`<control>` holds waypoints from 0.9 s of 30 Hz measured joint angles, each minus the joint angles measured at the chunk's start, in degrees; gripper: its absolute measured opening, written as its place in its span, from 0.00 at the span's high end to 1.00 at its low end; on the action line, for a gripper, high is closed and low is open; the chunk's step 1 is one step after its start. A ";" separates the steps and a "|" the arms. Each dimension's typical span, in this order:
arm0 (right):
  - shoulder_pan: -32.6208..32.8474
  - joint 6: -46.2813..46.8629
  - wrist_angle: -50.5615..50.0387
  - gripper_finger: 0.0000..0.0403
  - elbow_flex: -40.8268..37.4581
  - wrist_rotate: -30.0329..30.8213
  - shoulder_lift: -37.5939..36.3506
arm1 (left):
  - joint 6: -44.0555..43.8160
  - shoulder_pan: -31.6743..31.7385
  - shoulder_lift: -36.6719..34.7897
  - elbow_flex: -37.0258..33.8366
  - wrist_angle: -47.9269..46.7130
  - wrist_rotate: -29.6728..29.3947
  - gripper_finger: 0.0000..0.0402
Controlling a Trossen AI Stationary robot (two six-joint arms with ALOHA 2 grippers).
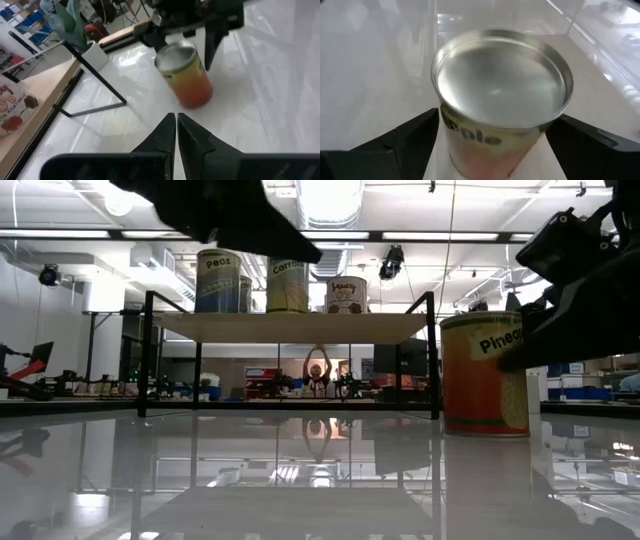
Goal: Pick and place cans onto a shelf
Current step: Put the canned pineapple on the shelf
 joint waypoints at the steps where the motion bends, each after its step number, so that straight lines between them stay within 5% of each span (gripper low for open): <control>1: -0.02 -0.41 0.78 0.16 0.32 0.10 0.59 | 0.04 0.14 0.15 0.12 0.33 0.00 1.00; 17: 0.02 -2.60 0.42 0.30 3.70 1.97 -0.62 | 4.23 -1.92 -6.00 0.11 -1.60 -0.20 1.00; 27: -6.53 -5.35 -23.33 0.28 18.12 2.08 -13.01 | 17.77 -5.92 -19.86 -1.86 -3.32 -5.57 1.00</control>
